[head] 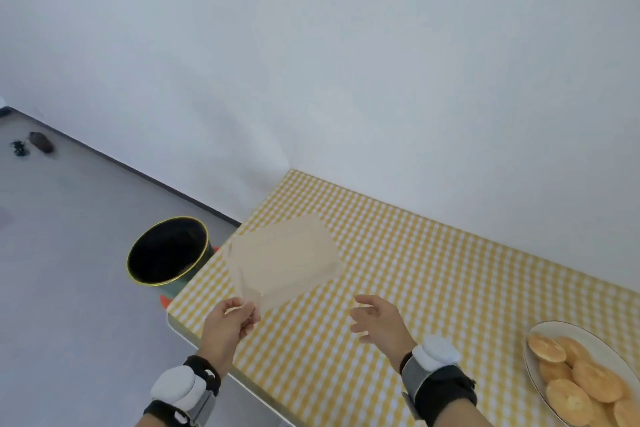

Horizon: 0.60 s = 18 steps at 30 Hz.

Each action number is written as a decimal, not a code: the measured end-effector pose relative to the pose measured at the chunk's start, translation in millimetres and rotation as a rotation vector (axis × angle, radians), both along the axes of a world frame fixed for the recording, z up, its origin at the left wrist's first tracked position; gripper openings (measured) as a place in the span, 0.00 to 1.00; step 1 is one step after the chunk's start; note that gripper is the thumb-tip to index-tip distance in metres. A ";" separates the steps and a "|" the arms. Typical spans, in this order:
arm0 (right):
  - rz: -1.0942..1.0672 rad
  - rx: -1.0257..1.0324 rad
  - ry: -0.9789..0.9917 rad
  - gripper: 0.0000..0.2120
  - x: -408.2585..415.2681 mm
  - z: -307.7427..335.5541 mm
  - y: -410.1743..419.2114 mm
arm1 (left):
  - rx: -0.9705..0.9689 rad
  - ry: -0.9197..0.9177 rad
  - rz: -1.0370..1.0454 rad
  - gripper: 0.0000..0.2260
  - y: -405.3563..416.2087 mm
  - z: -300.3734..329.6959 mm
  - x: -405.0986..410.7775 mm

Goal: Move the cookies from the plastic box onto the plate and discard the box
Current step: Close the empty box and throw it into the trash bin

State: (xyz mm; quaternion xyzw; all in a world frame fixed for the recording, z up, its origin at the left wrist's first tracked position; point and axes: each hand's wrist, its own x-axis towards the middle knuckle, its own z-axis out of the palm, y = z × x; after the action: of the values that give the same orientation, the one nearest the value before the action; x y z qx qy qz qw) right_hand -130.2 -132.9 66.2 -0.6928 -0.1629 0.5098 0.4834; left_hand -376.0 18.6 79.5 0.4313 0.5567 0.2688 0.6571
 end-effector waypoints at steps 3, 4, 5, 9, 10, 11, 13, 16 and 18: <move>0.091 -0.028 -0.033 0.16 -34.9 3.4 51.1 | 0.020 0.003 0.095 0.04 48.2 -5.0 -37.9; 0.117 -0.038 -0.042 0.16 -47.3 4.1 69.0 | 0.035 0.005 0.124 0.04 66.6 -7.1 -51.5; 0.138 -0.047 -0.052 0.16 -58.7 3.8 84.5 | 0.048 0.015 0.154 0.05 82.9 -9.7 -65.3; 0.220 -0.085 -0.102 0.17 -94.8 4.3 132.7 | 0.100 0.090 0.278 0.05 138.0 -14.4 -111.9; 0.235 -0.092 -0.113 0.16 -103.7 4.3 145.4 | 0.118 0.116 0.312 0.06 151.1 -12.7 -123.0; 0.243 -0.102 -0.126 0.16 -111.4 5.0 157.3 | 0.134 0.147 0.339 0.07 164.6 -12.5 -133.1; 0.261 -0.113 -0.142 0.16 -125.6 9.7 178.3 | 0.145 0.225 0.382 0.09 188.3 -12.3 -150.2; 0.282 -0.108 -0.184 0.16 -143.6 15.5 209.1 | 0.149 0.339 0.379 0.10 222.8 -22.8 -175.4; 0.303 -0.091 -0.223 0.16 -150.3 19.6 222.7 | 0.170 0.403 0.368 0.10 239.4 -33.6 -183.4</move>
State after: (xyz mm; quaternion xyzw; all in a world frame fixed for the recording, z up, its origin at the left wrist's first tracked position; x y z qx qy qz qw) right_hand -280.6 89.8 85.7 -0.7336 -0.2947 0.5037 0.3483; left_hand -559.4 258.0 45.9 0.4212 0.7205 0.3379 0.4351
